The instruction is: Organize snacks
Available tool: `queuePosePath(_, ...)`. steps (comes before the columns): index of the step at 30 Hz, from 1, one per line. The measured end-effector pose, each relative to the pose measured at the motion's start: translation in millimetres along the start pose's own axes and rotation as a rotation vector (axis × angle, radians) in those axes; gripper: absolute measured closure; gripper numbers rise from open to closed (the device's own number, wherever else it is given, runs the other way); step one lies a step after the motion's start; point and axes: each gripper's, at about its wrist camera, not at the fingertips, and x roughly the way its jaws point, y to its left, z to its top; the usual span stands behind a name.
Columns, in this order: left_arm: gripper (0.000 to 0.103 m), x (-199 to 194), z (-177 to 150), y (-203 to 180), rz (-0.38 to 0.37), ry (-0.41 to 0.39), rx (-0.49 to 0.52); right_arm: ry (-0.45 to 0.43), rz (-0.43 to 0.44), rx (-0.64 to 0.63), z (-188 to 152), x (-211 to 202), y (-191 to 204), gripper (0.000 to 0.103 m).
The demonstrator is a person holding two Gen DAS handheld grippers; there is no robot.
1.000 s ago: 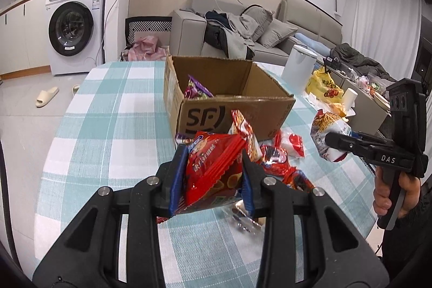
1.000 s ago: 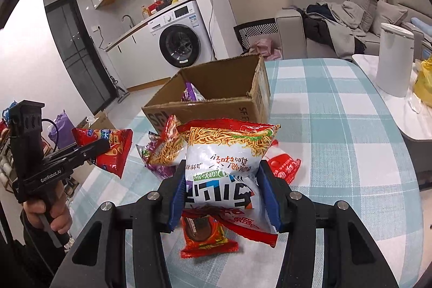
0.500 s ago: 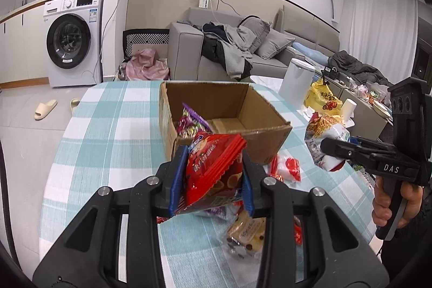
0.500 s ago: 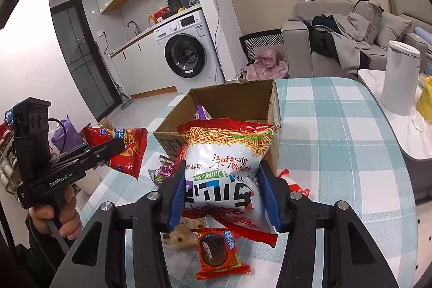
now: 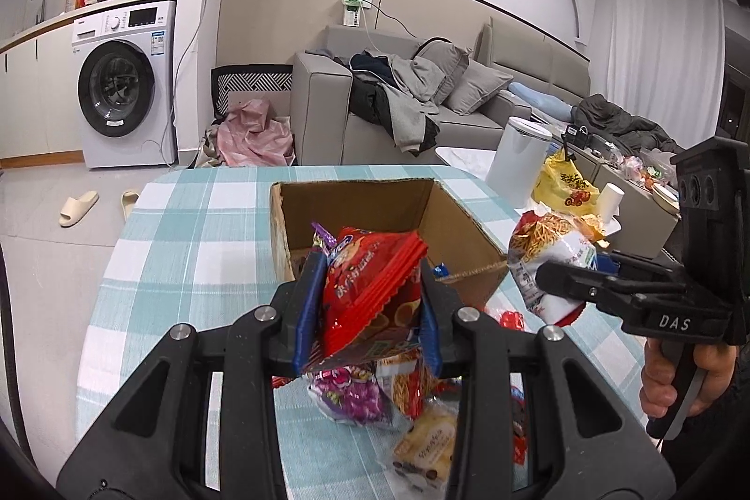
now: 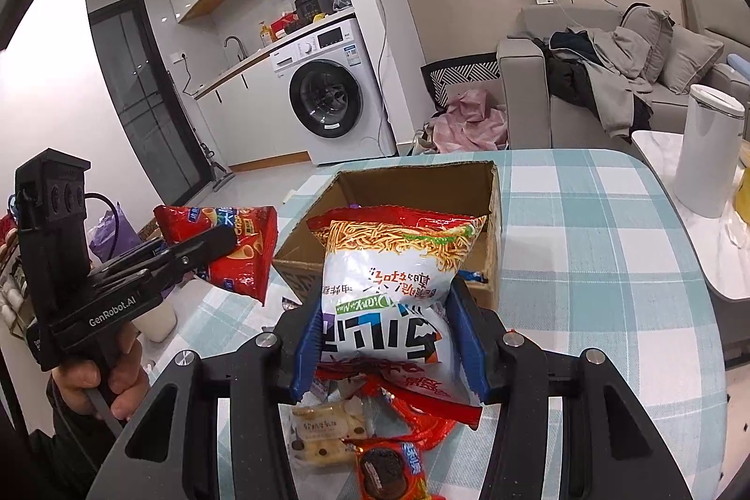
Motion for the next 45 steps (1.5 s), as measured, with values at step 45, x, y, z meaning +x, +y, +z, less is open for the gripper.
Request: queuePosePath(45, 0.070, 148.8, 30.4, 17.0, 0.054, 0.078, 0.012, 0.081, -0.022, 0.042, 44.1, 104.7, -29.8, 0.053)
